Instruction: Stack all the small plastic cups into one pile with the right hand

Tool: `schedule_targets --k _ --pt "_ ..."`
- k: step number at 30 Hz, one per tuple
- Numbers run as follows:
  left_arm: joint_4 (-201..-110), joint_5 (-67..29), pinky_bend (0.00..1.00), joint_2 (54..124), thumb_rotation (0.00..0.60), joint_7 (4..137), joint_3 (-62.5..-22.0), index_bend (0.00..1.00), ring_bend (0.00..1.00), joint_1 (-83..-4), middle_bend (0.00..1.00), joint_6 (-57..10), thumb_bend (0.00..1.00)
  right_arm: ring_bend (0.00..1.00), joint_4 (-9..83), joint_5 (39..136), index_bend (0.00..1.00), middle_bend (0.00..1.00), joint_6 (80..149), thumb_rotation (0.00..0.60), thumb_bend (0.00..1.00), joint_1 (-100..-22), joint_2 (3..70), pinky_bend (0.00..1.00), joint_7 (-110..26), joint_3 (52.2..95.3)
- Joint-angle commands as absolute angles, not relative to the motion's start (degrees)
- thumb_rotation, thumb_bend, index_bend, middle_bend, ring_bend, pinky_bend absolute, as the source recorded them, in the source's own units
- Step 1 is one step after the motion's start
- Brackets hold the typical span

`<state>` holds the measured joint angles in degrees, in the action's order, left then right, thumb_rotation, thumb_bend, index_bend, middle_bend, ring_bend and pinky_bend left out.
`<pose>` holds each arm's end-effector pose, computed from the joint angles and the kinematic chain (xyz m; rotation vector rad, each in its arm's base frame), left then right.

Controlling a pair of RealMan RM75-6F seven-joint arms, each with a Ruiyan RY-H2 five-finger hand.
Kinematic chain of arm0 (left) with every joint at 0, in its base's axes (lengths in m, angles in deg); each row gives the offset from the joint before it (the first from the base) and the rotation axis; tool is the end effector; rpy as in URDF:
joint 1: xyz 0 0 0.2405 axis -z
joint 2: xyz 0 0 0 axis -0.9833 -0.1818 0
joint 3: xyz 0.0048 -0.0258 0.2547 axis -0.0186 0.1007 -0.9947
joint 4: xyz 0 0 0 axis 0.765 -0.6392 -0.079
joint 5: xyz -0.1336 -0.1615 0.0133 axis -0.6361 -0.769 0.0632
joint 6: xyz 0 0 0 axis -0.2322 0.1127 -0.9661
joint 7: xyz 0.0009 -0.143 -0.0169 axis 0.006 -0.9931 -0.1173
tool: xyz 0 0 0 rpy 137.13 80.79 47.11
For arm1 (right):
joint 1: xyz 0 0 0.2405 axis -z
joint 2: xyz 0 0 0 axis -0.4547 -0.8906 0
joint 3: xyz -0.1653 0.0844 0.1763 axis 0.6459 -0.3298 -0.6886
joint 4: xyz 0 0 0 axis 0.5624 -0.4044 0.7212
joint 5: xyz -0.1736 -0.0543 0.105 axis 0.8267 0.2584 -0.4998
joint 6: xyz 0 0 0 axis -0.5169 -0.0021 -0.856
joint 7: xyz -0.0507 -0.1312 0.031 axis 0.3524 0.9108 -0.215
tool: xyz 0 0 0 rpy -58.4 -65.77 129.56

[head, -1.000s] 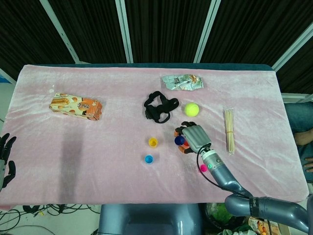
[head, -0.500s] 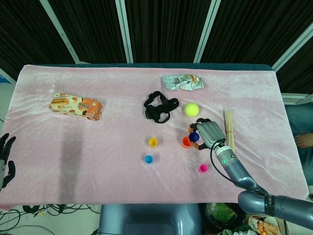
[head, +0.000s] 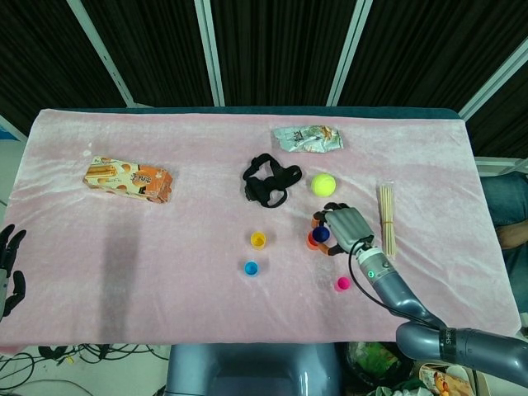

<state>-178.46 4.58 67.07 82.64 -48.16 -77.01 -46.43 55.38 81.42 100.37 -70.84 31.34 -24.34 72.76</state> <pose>-0.3112 0.1658 0.1756 -1.3888 -0.7583 -0.7275 -0.1517 -0.3528 0.0283 1.8456 -1.0959 0.8905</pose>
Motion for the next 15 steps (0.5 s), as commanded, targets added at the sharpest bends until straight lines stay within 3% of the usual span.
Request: schedule_targets --k 1,12,15 --pt "-178.4 4.6 0.03 67.1 0.6 82.6 -48.2 0.07 0.0 -77.0 0.01 -46.4 0.7 0.19 55.3 81.4 0.48 0.42 100.4 0.6 0.24 -71.0 31.5 0.21 -24.3 72.8" --pt "-178.5 4.5 0.03 67.1 0.6 82.7 -48.1 0.07 0.0 -77.0 0.01 -46.5 0.7 0.19 53.1 80.6 0.48 0.4 100.1 0.6 0.24 -71.8 33.9 0.21 -24.9 73.1" --pt "-178.5 4.4 0.03 67.0 0.6 82.8 -48.1 0.07 0.0 -77.0 0.01 -46.4 0.7 0.19 52.3 80.3 0.43 0.37 99.6 0.6 0.24 -72.0 34.8 0.21 -24.9 73.4"
